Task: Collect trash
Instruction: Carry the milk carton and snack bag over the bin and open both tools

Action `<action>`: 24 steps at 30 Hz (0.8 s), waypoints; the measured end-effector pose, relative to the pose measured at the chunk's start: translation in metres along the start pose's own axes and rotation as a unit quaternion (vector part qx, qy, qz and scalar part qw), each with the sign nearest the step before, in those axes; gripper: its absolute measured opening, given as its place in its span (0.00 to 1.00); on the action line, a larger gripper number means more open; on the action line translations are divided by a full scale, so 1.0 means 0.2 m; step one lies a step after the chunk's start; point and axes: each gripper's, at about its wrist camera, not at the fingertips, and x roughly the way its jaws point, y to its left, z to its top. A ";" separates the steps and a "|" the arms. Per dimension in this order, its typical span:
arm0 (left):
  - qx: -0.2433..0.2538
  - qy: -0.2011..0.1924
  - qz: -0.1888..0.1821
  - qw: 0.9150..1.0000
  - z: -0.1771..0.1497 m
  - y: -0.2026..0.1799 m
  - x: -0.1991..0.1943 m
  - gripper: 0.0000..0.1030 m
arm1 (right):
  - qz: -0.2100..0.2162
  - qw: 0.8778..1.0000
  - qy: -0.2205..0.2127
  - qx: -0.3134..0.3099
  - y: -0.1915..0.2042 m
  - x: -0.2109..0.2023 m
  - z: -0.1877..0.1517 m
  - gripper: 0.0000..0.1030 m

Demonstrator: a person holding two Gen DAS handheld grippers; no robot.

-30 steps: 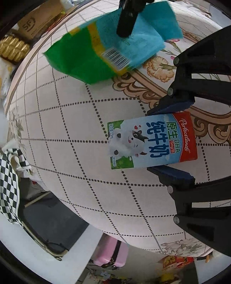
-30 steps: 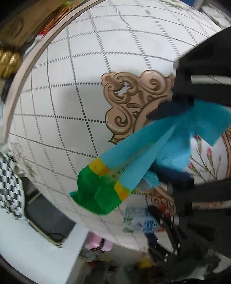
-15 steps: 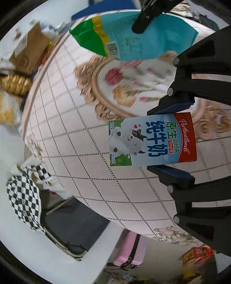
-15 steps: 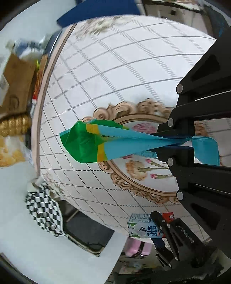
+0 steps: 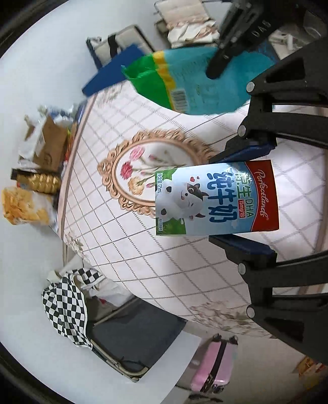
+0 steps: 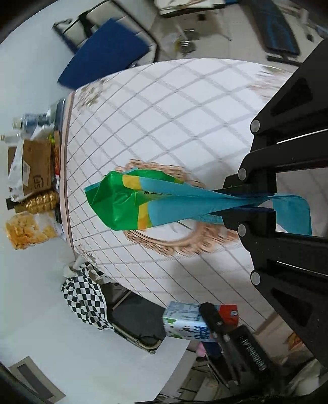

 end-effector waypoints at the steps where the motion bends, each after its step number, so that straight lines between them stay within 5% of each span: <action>1: 0.002 -0.004 -0.010 1.000 -0.05 0.03 -0.05 0.48 | 0.001 1.000 -0.002 0.005 0.03 -0.05 -0.08 0.05; 7: 0.044 -0.005 -0.068 0.997 -0.49 0.26 -0.32 0.48 | -0.013 0.998 -0.009 0.056 0.25 -0.35 -0.72 0.05; 14: 0.030 0.119 -0.093 0.988 -1.08 0.55 -0.24 0.48 | 0.011 0.988 0.066 0.138 0.50 -0.37 -1.58 0.05; 19: 0.046 0.193 -0.077 0.977 -1.46 0.65 -0.02 0.48 | 0.022 0.977 0.143 0.158 0.59 -0.13 -2.05 0.05; 24: 0.029 0.249 -0.054 0.967 -1.77 0.70 0.51 0.48 | 0.031 0.964 0.187 0.186 0.53 0.34 -2.43 0.05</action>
